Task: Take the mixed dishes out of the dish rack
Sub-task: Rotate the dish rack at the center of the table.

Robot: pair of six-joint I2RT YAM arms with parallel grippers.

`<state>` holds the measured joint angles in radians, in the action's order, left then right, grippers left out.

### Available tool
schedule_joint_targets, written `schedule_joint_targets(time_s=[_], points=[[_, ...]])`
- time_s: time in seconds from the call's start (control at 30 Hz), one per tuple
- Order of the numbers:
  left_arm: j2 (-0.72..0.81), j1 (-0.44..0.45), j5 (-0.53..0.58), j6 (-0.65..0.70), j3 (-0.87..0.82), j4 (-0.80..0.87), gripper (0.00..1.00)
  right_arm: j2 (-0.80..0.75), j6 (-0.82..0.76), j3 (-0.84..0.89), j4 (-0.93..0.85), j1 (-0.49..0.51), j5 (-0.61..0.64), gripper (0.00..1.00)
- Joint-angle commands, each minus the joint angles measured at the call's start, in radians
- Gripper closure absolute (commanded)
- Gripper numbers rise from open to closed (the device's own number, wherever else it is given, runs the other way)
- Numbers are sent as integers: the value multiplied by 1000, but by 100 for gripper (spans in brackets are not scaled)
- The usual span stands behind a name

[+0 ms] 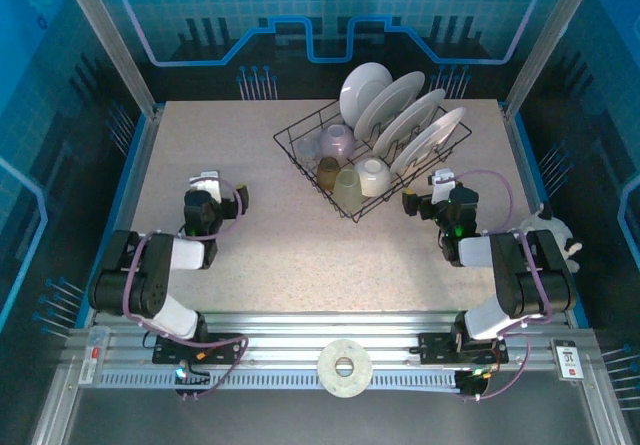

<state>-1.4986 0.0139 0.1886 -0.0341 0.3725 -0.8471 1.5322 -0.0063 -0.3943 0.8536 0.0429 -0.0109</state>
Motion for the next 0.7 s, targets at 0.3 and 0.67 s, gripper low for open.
schedule_joint_targets(time_s=[0.3,0.67], points=[[520,-14,237,-399,395,1165,1,-505,353,-79,-524,-7,362,0],[561,-18,-248,-413,625,1503,1,-630,914,-345,-1182,109,373,0]])
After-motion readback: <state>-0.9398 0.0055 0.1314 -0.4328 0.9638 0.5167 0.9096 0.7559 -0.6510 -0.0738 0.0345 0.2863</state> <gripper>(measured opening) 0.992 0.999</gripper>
